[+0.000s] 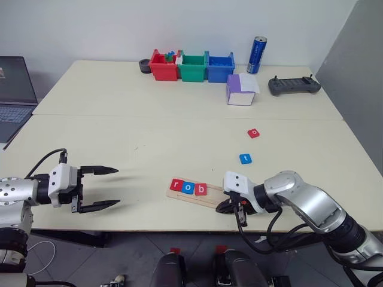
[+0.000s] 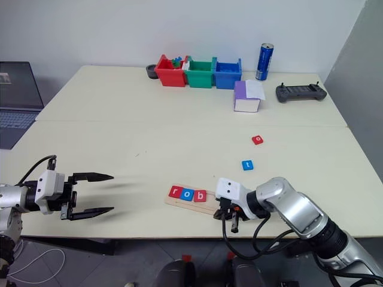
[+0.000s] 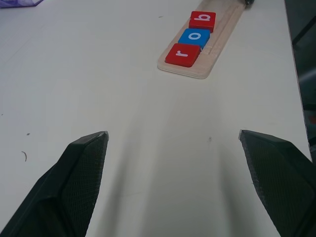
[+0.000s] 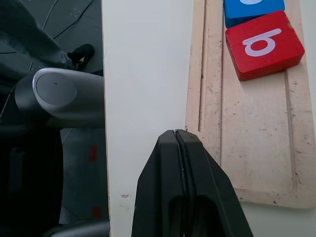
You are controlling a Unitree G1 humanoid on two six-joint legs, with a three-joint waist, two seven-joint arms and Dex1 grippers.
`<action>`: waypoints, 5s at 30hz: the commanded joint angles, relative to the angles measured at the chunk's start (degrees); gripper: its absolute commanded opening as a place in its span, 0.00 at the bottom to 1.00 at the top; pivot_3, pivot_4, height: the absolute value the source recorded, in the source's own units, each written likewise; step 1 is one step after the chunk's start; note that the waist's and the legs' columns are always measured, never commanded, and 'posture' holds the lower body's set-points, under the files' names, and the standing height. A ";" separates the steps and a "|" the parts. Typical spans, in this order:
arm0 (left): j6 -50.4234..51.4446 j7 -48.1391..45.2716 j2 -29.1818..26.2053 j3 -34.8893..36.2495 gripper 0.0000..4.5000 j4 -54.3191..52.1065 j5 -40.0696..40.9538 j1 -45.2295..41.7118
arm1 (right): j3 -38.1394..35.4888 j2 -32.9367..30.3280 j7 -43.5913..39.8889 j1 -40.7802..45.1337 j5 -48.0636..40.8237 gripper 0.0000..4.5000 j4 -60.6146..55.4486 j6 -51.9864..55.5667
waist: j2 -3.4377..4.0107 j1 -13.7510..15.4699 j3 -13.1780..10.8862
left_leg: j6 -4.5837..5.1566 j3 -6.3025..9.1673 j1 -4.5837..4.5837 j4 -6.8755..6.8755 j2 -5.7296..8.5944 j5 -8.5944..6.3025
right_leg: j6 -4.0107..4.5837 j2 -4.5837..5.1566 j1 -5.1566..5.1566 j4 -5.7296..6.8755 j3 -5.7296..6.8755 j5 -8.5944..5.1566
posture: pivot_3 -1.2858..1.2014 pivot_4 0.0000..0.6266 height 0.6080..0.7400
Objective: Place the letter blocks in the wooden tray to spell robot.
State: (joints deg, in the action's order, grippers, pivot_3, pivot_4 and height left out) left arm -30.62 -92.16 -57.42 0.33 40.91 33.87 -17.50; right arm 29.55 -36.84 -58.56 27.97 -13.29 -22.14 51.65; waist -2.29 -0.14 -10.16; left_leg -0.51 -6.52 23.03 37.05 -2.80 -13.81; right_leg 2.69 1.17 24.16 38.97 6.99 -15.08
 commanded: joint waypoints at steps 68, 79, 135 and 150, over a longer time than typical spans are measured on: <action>-0.50 -0.34 -1.51 2.31 1.00 -1.70 1.39 0.53 | -22.33 3.90 12.68 7.68 4.65 0.33 12.05 -4.88 | -0.07 0.05 0.04 | -0.01 -0.02 0.02 -0.02 0.03 0.01 | 0.02 0.06 0.01 0.02 0.00 0.00 | 0.52 0.24 1.00; -0.22 -0.34 -0.05 1.76 1.00 -0.23 0.48 -1.97 | -31.45 13.89 35.70 2.59 7.92 1.00 5.56 8.69 | -0.05 -0.62 0.03 | -0.09 -0.01 -0.03 -0.08 -0.06 0.06 | 0.01 -0.03 0.04 0.08 -0.01 0.00 | 0.52 0.24 1.00; 6.15 -0.34 -3.57 3.01 1.00 -7.64 9.26 2.42 | -40.12 11.35 33.99 -9.46 2.90 0.32 -0.66 8.07 | 0.07 -0.92 -0.02 | -0.08 -0.04 -0.02 -0.16 0.01 0.04 | 0.03 0.03 0.02 0.00 -0.09 -0.02 | 0.52 0.24 1.00; 5.21 -0.34 -2.01 -0.86 1.00 -5.01 9.28 -2.29 | -39.88 19.82 43.54 -20.08 1.26 0.62 -9.18 16.34 | 0.03 -1.06 0.01 | -0.07 0.01 -0.01 -0.16 0.02 0.05 | 0.01 -0.04 0.02 -0.04 -0.09 -0.03 | 0.52 0.24 1.00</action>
State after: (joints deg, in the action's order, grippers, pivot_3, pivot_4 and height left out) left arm -24.34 -92.17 -59.14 -0.86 35.82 42.57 -18.86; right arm -9.40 -17.23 -16.56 7.48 -12.25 -31.77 67.96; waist -2.26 -1.21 -10.15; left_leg -0.58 -6.51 23.02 36.90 -2.78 -13.76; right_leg 2.70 1.13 24.18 38.93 6.90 -15.11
